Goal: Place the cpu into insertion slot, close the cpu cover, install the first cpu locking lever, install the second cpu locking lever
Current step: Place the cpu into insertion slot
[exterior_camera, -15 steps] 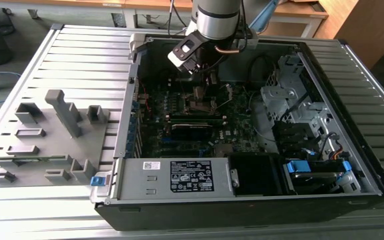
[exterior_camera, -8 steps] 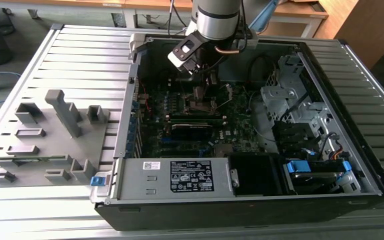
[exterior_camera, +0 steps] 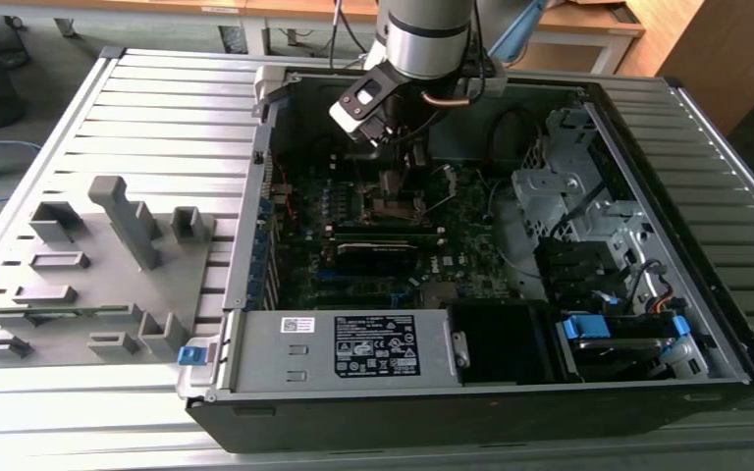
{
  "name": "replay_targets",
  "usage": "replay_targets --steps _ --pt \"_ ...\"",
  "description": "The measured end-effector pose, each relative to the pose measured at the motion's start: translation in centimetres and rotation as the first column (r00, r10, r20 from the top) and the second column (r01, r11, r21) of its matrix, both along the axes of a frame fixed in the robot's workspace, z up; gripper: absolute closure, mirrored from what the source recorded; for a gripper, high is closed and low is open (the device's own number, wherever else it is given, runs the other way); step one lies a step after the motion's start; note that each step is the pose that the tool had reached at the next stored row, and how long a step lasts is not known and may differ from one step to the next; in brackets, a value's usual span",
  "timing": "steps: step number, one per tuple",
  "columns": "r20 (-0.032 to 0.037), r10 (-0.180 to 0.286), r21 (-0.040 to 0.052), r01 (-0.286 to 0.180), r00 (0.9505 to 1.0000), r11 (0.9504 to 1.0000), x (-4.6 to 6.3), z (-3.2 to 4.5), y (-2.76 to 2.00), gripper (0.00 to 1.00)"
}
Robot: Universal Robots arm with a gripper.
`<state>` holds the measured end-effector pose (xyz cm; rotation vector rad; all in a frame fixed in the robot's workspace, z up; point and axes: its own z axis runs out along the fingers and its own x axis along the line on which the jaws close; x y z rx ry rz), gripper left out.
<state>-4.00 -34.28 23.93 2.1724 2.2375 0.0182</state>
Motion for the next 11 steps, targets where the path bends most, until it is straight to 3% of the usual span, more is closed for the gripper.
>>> replay_targets --steps 6,11 --pt "-0.0002 0.0 -0.0004 0.0 1.0 1.0 0.0 -0.65 -0.01 0.46" --pt "-0.0002 0.0 -0.0005 0.0 1.0 1.0 0.0 -0.76 -0.01 0.46"
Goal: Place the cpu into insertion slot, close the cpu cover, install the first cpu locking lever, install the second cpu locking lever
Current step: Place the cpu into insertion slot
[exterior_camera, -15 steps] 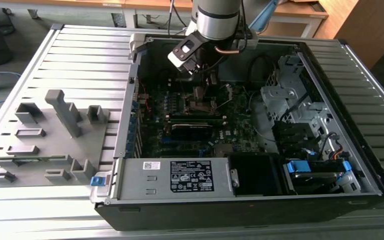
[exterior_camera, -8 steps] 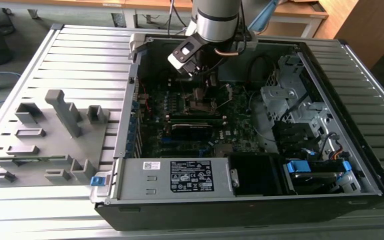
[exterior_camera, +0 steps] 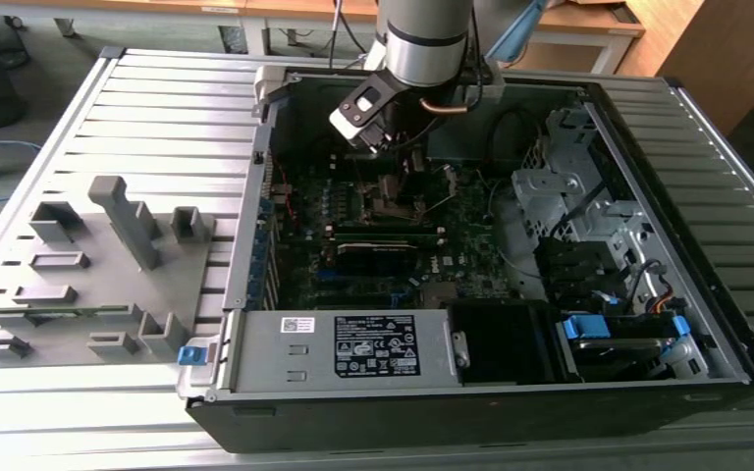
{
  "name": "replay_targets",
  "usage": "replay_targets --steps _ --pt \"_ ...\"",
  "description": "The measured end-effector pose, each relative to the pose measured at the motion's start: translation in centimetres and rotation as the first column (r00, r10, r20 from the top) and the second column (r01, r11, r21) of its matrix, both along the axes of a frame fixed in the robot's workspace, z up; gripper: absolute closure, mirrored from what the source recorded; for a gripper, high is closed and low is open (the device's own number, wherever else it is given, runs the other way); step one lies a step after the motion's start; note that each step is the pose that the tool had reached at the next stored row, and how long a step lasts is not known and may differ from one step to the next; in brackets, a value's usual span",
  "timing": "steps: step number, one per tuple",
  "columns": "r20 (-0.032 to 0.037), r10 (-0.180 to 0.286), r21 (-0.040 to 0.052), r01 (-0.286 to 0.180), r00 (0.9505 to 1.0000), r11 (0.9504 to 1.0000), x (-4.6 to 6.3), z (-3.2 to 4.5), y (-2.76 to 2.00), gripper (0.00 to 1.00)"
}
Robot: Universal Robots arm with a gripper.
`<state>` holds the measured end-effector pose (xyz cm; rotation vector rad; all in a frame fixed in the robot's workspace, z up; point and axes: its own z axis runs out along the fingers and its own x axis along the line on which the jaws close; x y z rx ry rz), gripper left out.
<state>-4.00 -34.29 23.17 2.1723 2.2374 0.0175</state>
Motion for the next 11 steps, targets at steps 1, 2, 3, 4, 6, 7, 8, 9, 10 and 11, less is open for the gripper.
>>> replay_targets --steps 1,2,3,4,6,7,8,9,10,11 --pt "0.0 0.0 0.0 0.0 1.0 1.0 0.0 -0.02 0.0 0.46" --pt "-0.0001 0.0 0.0 0.0 1.0 1.0 0.0 -0.02 0.0 0.46" --pt "0.0 0.0 0.0 0.0 1.0 1.0 0.0 -0.02 0.0 0.46" --pt "0.0001 0.0 0.0004 0.0 1.0 1.0 0.0 -0.06 0.0 0.46" --pt "0.0 0.0 0.0 0.0 1.0 1.0 0.0 -0.09 0.0 0.46" --pt "0.0 0.0 0.0 0.0 1.0 1.0 0.0 -0.13 0.0 0.46" --pt "0.0 0.0 0.0001 0.0 1.0 1.0 0.0 -0.15 0.0 0.46" --pt "0.0 0.0 0.0 0.0 1.0 1.0 0.0 -0.16 0.0 0.46" --pt "0.0001 0.0 0.0001 0.0 1.0 1.0 0.0 -0.17 0.0 0.46" --pt "0.0003 0.0 0.0005 0.0 1.0 1.0 0.0 -0.21 0.01 0.46"
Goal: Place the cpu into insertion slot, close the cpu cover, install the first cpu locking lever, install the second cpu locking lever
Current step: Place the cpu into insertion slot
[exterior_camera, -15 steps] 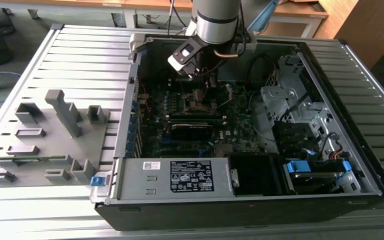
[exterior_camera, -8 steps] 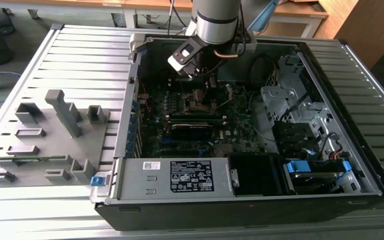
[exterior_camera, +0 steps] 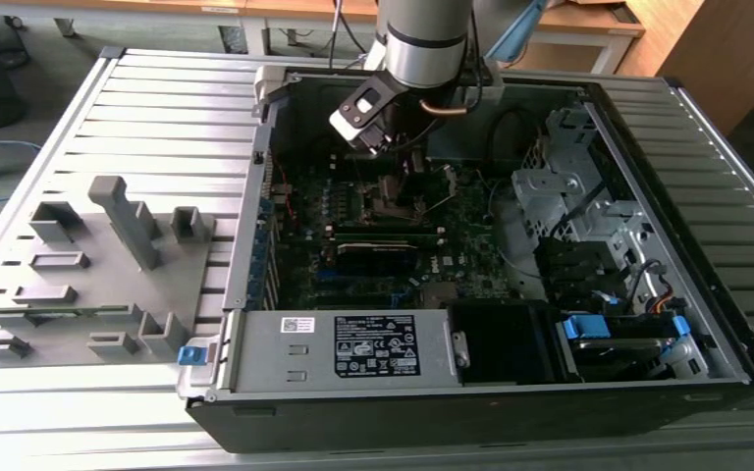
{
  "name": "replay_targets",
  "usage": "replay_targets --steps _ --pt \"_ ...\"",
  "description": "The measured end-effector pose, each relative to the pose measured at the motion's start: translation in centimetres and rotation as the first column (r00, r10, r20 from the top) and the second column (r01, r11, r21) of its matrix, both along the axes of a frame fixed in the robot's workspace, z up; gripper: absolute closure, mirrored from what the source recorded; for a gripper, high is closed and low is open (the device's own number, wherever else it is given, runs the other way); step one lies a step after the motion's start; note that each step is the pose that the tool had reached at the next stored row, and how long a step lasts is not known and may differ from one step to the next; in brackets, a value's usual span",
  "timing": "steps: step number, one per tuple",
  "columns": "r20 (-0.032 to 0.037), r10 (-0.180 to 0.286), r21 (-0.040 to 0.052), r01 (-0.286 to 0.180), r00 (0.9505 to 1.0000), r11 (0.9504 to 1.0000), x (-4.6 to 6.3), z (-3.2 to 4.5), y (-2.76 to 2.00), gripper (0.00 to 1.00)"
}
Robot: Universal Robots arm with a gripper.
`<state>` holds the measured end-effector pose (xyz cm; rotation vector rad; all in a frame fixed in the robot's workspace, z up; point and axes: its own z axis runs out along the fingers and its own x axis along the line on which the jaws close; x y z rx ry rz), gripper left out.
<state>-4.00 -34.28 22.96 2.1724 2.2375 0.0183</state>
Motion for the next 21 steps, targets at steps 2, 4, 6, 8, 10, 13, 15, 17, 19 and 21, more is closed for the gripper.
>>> replay_targets --steps 2,4,6,8,10,13,15,17,19,21 --pt "-0.0003 0.0 -0.0005 0.0 1.0 1.0 0.0 -0.11 -0.01 0.46" --pt "-0.0002 0.0 -0.0007 0.0 1.0 1.0 0.0 -0.28 0.0 0.46" --pt "-0.0003 0.0 -0.0009 0.0 1.0 1.0 0.0 -0.45 0.0 0.46" --pt "-0.0003 -0.002 -0.0009 0.002 1.0 1.0 0.0 -0.53 -0.01 0.46" --pt "-0.0004 -0.012 -0.0011 0.012 0.9999 0.9999 0.0 -0.58 -0.01 0.46" --pt "-0.0004 -0.016 -0.0011 0.016 0.9999 0.9999 0.0 -0.63 -0.01 0.46" --pt "-0.0002 -0.016 -0.0008 0.016 0.9999 0.9999 0.0 -0.66 0.0 0.46" --pt "-0.0001 -0.016 -0.0003 0.016 0.9999 0.9999 0.0 -0.82 0.0 0.46" --pt "-0.0003 -0.016 -0.0004 0.016 0.9999 0.9999 0.0 -1.03 -0.01 0.46" --pt "-0.0003 -0.016 -0.0004 0.016 0.9999 0.9999 -0.1 -1.24 0.0 0.46"
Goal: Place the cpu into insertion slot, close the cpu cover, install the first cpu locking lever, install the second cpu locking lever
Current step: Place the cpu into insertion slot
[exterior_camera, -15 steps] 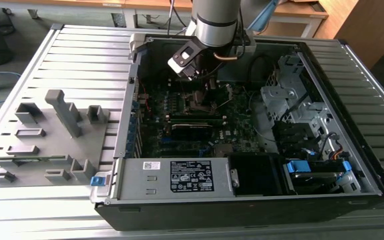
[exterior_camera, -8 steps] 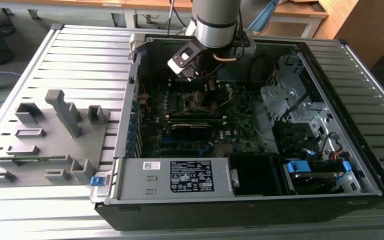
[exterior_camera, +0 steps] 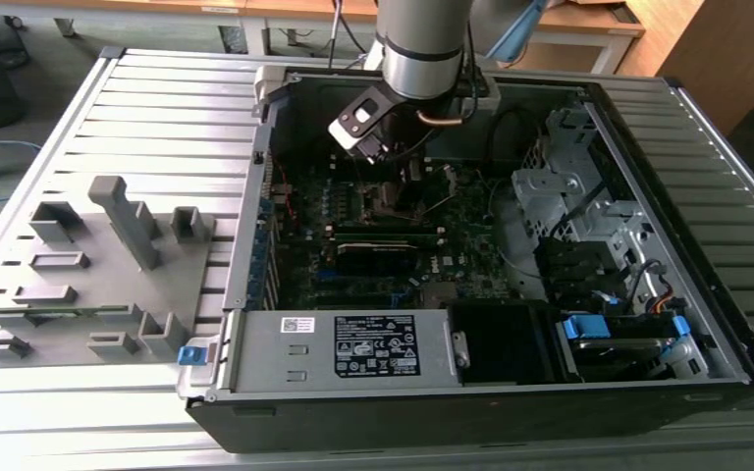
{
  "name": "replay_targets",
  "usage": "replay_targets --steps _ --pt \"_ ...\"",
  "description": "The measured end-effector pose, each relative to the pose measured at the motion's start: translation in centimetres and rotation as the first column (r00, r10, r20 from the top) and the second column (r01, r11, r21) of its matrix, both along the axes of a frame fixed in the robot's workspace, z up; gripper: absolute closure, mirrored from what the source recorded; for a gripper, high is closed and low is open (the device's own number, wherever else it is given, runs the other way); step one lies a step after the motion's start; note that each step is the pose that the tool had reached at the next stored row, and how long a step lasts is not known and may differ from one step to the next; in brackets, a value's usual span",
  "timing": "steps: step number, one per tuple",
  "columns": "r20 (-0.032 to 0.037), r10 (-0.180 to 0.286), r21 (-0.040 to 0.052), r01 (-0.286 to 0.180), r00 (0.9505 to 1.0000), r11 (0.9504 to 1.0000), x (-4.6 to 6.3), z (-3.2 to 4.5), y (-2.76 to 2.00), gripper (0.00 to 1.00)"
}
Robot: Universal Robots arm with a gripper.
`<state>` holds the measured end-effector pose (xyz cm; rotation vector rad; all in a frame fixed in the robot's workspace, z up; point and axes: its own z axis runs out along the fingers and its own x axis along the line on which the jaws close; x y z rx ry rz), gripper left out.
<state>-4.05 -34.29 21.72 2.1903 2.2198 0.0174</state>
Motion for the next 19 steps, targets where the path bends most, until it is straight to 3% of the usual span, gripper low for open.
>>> replay_targets --steps 13,19 --pt "-0.0001 0.0 -0.0001 0.0 1.0 1.0 -0.3 -1.1 0.24 0.46" --pt "0.0 0.0 0.0 0.0 1.0 1.0 -0.4 -1.22 0.38 0.46"
